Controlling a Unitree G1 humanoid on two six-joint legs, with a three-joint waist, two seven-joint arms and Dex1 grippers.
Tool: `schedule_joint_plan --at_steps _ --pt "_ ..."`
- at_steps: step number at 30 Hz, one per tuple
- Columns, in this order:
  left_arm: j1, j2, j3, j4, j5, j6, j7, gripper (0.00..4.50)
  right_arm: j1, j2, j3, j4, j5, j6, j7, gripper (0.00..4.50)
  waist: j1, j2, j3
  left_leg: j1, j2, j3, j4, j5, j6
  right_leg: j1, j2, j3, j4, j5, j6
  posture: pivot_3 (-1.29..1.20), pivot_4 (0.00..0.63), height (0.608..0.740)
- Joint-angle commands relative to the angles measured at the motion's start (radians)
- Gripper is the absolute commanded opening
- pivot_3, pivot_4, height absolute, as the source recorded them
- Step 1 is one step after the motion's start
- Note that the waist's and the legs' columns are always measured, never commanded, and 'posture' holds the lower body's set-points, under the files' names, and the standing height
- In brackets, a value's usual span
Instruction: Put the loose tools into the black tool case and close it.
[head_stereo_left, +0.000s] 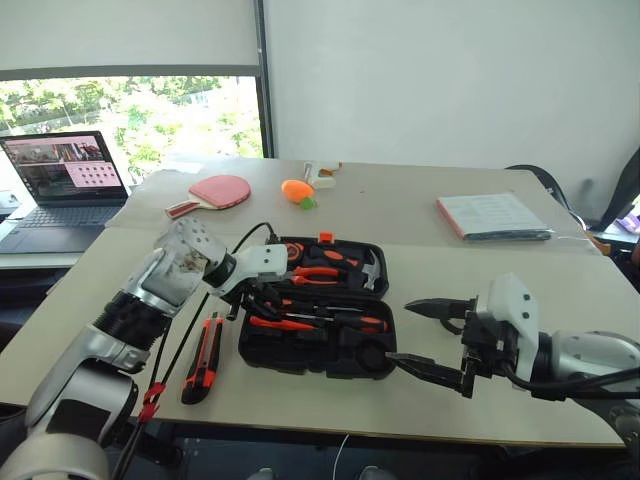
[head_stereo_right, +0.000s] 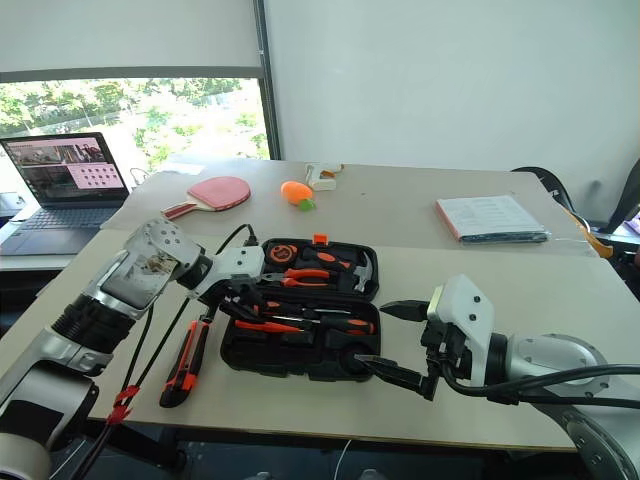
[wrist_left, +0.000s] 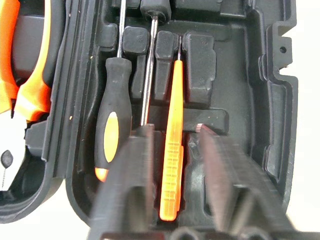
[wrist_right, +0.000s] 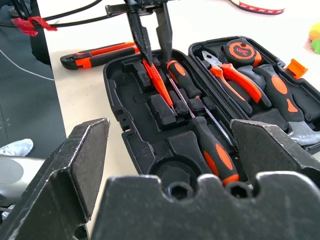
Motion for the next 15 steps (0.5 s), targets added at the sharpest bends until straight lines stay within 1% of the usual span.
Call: schedule_joint_plan --at_steps 1,10,12,15 --pt "-0.014 -0.019 -0.012 0.029 0.037 -0.049 0.043 0.1 -0.002 -0.003 -0.019 -0.023 0.002 -0.029 0.005 4.5 0.0 0.0 0.0 0.0 0.0 0.0 0.0 0.0 0.0 0.0 0.0 0.0 0.0 0.0 0.0 0.0 0.15 0.74" --pt "-0.013 -0.04 -0.02 0.01 0.038 -0.025 0.035 0.1 0.002 -0.003 -0.02 -0.027 0.004 -0.028 0.005 4.5 0.0 0.0 0.0 -0.001 0.0 0.0 0.0 0.0 0.0 0.0 0.0 0.0 0.0 0.0 0.0 0.0 0.15 0.74" --pt "-0.014 -0.04 -0.019 0.002 0.032 -0.016 0.029 0.64 0.005 -0.002 -0.019 -0.027 0.002 -0.029 0.004 4.5 0.0 0.0 0.0 0.0 0.0 0.0 0.0 0.0 0.0 0.0 0.0 0.0 0.0 0.0 0.0 0.0 0.15 0.74" --pt "-0.016 -0.04 -0.02 0.001 0.039 -0.016 0.034 1.64 0.011 0.001 -0.016 -0.03 -0.001 -0.032 0.002 4.5 0.0 0.0 0.0 0.0 0.0 0.0 0.0 0.0 0.0 0.0 0.0 0.0 0.0 0.0 0.0 0.0 0.15 0.74"
